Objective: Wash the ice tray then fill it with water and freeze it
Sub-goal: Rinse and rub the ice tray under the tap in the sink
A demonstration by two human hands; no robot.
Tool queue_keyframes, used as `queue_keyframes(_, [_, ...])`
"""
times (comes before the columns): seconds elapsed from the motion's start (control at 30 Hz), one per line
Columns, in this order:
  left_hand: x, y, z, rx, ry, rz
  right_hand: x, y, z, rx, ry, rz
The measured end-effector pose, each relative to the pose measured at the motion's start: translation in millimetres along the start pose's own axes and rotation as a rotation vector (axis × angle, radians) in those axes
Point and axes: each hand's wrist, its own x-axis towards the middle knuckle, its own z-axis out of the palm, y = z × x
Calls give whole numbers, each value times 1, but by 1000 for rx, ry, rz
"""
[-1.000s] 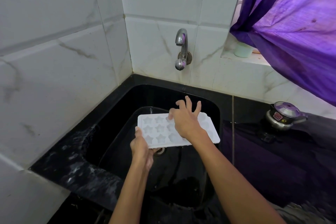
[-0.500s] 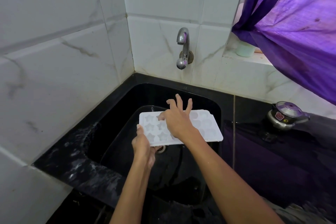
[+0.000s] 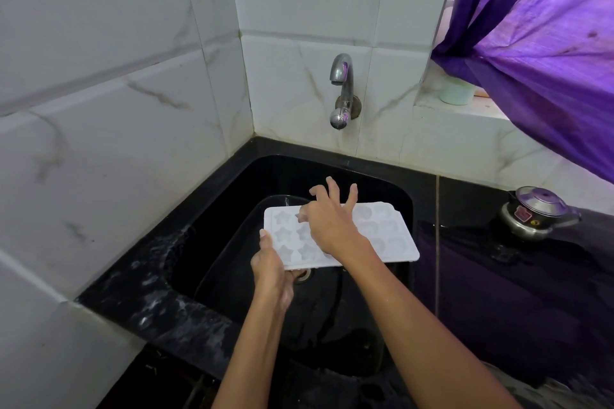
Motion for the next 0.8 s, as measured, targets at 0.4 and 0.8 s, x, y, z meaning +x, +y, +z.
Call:
queue_keyframes(0.4, [0,3,-3,-60,26,-8,11,-22,-10,3,6,-113])
queue_keyframes(0.8, [9,3,-8,-67,8,24,15,-29,1,-42,-25,-157])
